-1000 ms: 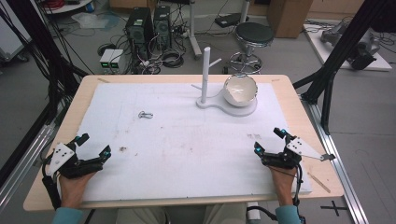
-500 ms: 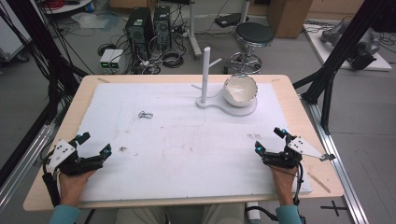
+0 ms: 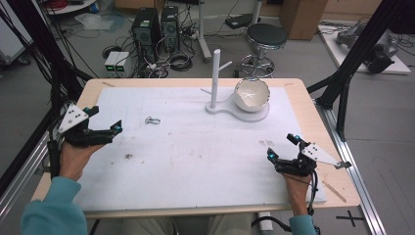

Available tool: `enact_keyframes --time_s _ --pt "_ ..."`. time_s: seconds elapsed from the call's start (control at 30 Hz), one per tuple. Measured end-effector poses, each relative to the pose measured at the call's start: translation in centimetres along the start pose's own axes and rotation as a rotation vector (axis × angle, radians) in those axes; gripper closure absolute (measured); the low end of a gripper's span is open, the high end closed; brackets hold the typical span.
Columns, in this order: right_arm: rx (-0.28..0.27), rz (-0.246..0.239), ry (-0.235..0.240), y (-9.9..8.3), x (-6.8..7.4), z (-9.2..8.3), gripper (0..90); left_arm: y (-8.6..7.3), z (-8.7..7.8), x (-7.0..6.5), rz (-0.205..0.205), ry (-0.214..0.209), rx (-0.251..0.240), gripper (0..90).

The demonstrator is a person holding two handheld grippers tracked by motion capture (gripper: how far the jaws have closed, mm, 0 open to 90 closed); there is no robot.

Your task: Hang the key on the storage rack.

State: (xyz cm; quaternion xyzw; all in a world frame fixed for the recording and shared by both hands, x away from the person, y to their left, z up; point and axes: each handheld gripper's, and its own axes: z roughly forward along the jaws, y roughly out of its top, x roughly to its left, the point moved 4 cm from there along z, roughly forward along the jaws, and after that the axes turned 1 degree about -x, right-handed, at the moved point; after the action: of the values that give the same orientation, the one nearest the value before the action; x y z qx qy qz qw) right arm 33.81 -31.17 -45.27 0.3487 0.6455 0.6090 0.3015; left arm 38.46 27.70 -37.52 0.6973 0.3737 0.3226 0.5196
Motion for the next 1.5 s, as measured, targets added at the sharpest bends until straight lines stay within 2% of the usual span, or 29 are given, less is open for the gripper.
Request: enact_keyframes --time_s 0.17,0.3,0.33,0.4,0.47,0.53,0.57,0.6,0.63,0.67,0.87,0.97,1.07,1.17,1.2,1.37,1.5 --pt "0.005 -0.003 -0.001 0.0 0.1 0.0 0.7 1.4 2.4 1.2 -0.018 -0.063 0.087 5.5" --pt "0.002 -0.010 -0.001 0.0 0.1 0.0 0.7 2.4 4.2 1.7 0.023 -0.091 0.180 5.4" --pt "0.003 -0.006 0.000 0.0 0.1 0.0 0.7 3.0 5.0 1.6 0.038 -0.114 0.205 5.5" --pt "0.003 -0.001 0.000 0.0 0.1 0.0 0.7 3.3 5.4 1.6 0.038 -0.127 0.216 5.4" --pt "0.003 0.001 0.001 0.0 0.1 0.0 0.7 3.6 6.3 1.6 0.050 -0.147 0.262 5.4" --pt "0.004 0.000 0.000 0.0 0.1 0.0 0.7 3.7 7.1 1.6 0.049 -0.149 0.300 5.4" --pt "0.003 -0.002 0.000 0.0 0.1 0.0 0.7 3.5 8.0 1.7 0.046 -0.157 0.346 5.4" --pt "0.005 -0.002 -0.002 0.0 0.1 0.0 0.7 3.5 8.0 1.7 0.046 -0.157 0.346 5.5" --pt "0.003 -0.001 0.000 0.0 0.1 0.0 0.7 3.3 8.9 1.7 0.058 -0.153 0.385 5.5" --pt "0.004 -0.002 -0.001 0.0 0.1 0.0 0.7 3.3 8.9 1.7 0.058 -0.153 0.385 5.5" --pt "0.002 0.002 -0.001 0.0 0.1 0.0 0.7 2.7 11.4 1.1 0.061 -0.197 0.486 5.5" --pt "0.001 0.001 -0.001 0.0 0.1 0.0 0.7 1.7 12.8 0.5 0.073 -0.220 0.530 7.6" --pt "0.003 0.003 0.002 0.0 0.1 0.0 0.7 1.0 13.3 0.3 0.085 -0.224 0.559 8.3" --pt "0.003 0.004 0.002 0.0 0.1 0.0 0.7 0.1 14.1 0.3 0.078 -0.220 0.594 8.6" --pt "0.004 0.004 0.001 0.0 0.1 0.0 0.7 0.1 14.1 0.3 0.078 -0.220 0.594 8.9" --pt "0.004 0.004 0.001 0.0 0.1 0.0 0.7 -1.1 14.8 0.3 0.084 -0.213 0.654 10.6" --pt "0.000 -0.002 0.000 0.0 0.1 0.0 0.7 -1.8 15.2 0.2 0.075 -0.215 0.687 11.7"
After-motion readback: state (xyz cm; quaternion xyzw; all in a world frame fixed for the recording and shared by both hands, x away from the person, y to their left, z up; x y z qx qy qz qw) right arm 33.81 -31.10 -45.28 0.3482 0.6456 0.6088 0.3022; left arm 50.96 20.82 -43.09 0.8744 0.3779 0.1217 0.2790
